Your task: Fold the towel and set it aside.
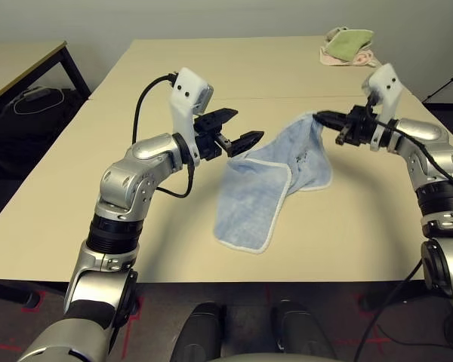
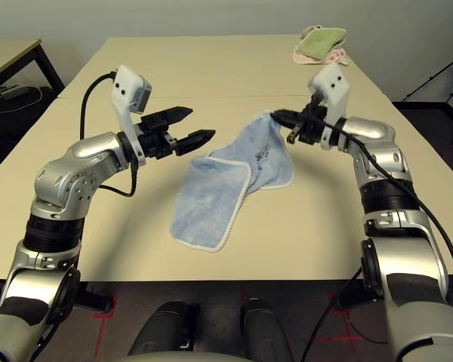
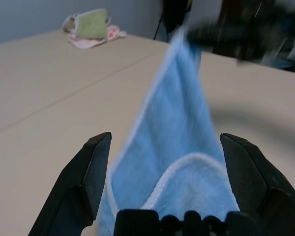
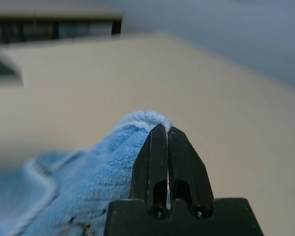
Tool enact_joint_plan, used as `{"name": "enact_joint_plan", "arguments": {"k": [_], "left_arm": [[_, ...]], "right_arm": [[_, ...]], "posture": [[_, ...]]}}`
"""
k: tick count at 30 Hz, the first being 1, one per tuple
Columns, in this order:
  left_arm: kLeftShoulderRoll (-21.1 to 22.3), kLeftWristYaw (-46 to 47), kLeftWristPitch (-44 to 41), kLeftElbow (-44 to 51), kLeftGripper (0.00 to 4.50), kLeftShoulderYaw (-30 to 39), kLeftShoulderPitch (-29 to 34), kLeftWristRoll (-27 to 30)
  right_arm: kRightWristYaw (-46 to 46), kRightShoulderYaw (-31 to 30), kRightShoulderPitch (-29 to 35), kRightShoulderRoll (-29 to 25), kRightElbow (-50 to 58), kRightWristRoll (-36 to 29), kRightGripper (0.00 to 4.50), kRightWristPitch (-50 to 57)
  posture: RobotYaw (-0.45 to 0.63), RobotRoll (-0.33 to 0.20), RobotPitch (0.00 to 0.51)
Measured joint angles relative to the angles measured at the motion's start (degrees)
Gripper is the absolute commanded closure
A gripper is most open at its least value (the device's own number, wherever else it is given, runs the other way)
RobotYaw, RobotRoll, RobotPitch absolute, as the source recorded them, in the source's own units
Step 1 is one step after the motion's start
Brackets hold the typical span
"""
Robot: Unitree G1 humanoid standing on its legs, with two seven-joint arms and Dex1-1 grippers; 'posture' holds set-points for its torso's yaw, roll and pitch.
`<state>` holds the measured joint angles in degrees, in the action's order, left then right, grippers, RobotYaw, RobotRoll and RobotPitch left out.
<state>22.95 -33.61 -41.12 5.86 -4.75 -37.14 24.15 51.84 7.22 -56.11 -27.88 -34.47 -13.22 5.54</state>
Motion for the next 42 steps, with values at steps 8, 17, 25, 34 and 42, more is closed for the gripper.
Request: {"name": "enact_joint_plan", "arguments": {"k": [8, 17, 25, 34, 42], "left_arm": [[3.18, -0.29, 3.39, -1.74, 0.00, -1.60, 6.95, -5.90], [2.54, -2.34, 6.97, -3.12, 0.00, -1.93, 8.94, -6.98], [1.04, -6.53, 1.83, -0.21, 0.00, -0.52, 9.03, -0.47], [2.27, -9.73, -4.30, 1.56, 0.00, 0.31, 11.34, 4.39], [-3.24, -6.87, -4.81, -0.31, 0.00, 4.76, 11.17, 7.08]], "right_arm": [[-2.61, 2.35, -4.31, 3.64, 0.09, -3.10, 4.48, -4.59], [-2.77, 2.47, -7.73, 5.40, 2.05, -6.35, 4.48, -4.68], [-4.50, 2.53, -11.19, 6.04, 3.01, -7.48, 4.48, -6.73], [-4.93, 2.58, -13.81, 5.96, 1.17, -7.45, 4.48, -9.60], [-4.95, 2.56, -14.04, 6.12, 0.67, -7.47, 4.48, -9.91]], "posture": [[0.08, 0.000, 0.045], [0.07, 0.000, 0.045], [0.08, 0.000, 0.042], [0.08, 0.000, 0.043], [0.08, 0.000, 0.043]]}}
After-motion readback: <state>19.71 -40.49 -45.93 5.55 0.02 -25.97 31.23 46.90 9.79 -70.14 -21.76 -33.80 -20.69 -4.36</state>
